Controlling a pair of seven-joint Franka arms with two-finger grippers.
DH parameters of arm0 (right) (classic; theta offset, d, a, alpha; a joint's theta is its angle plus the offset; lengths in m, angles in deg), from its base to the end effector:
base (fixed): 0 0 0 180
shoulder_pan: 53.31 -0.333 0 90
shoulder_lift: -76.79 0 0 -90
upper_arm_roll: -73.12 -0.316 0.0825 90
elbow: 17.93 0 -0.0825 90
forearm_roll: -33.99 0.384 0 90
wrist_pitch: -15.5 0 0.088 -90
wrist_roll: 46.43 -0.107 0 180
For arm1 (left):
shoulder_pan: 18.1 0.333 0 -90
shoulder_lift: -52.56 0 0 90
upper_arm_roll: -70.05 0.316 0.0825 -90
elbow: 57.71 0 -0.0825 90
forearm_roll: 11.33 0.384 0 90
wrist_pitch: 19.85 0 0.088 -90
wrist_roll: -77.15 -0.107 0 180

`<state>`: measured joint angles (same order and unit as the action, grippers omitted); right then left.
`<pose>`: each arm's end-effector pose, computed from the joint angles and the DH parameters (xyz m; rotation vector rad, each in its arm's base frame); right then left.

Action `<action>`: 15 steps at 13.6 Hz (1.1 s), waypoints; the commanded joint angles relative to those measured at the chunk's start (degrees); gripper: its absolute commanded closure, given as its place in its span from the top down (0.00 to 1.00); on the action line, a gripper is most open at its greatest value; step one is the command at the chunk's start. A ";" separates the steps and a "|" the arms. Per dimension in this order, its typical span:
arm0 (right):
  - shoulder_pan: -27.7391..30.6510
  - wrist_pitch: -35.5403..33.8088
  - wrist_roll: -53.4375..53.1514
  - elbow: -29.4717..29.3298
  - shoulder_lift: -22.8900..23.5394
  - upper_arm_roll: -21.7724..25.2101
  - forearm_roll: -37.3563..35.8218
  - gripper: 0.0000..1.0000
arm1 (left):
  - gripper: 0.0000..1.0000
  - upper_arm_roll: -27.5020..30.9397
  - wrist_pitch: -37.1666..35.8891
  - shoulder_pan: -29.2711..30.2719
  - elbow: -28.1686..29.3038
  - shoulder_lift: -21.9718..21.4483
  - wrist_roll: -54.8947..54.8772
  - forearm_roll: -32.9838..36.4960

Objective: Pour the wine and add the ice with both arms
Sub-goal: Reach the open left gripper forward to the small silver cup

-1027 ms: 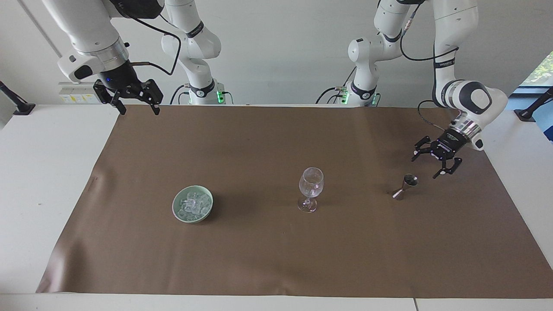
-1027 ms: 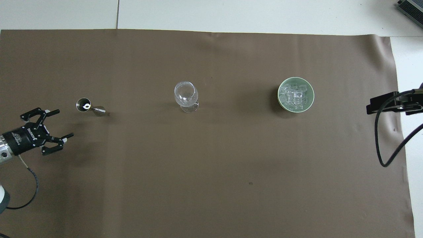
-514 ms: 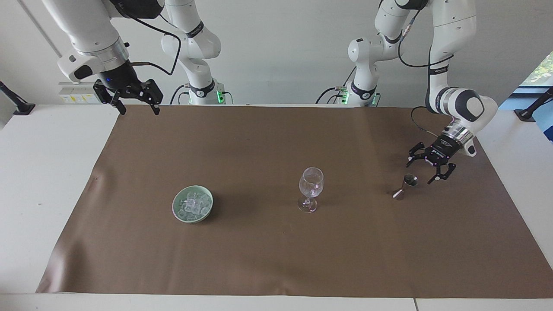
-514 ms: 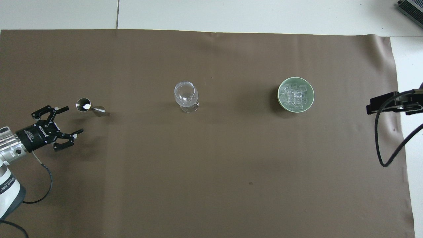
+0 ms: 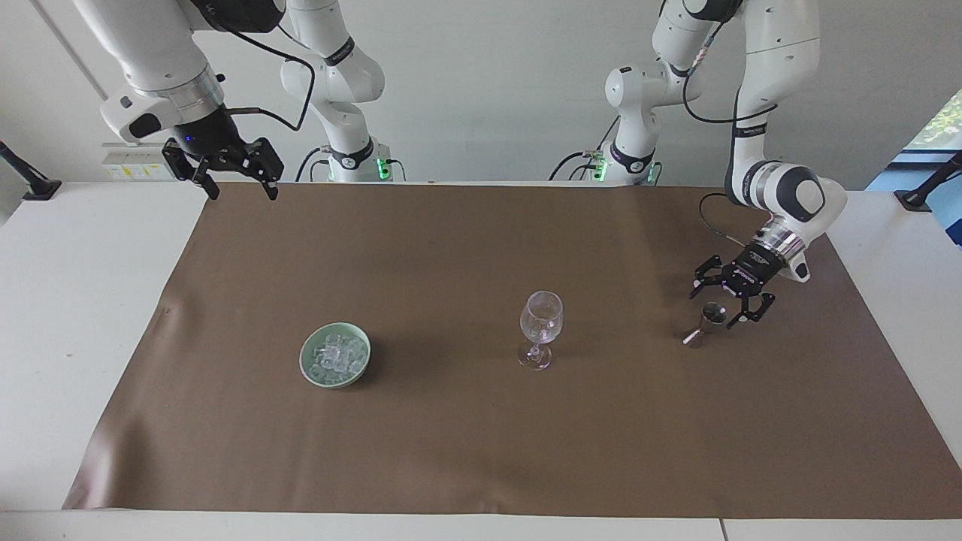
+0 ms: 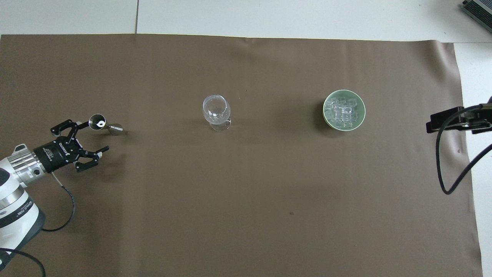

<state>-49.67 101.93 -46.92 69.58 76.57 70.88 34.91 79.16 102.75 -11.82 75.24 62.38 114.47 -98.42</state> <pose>0.5472 -0.0115 0.6416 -3.1251 0.0502 0.0233 0.5041 0.0951 0.2682 1.0773 1.8146 -0.5226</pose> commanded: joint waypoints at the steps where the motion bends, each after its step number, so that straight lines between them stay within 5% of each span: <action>1: 0.49 0.23 0.31 1.17 -0.93 -0.22 0.49 1.00 | 1.00 -0.75 2.99 -1.01 -0.50 1.43 -1.12 -2.90; 15: 0.49 0.23 0.31 1.17 -0.93 -0.22 0.49 1.00 | 1.00 -3.92 7.03 -1.36 -0.59 2.22 -1.20 -9.94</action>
<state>-49.67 101.93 -46.92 69.58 76.57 70.88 34.91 75.00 107.78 -11.93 75.23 63.91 114.03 -106.63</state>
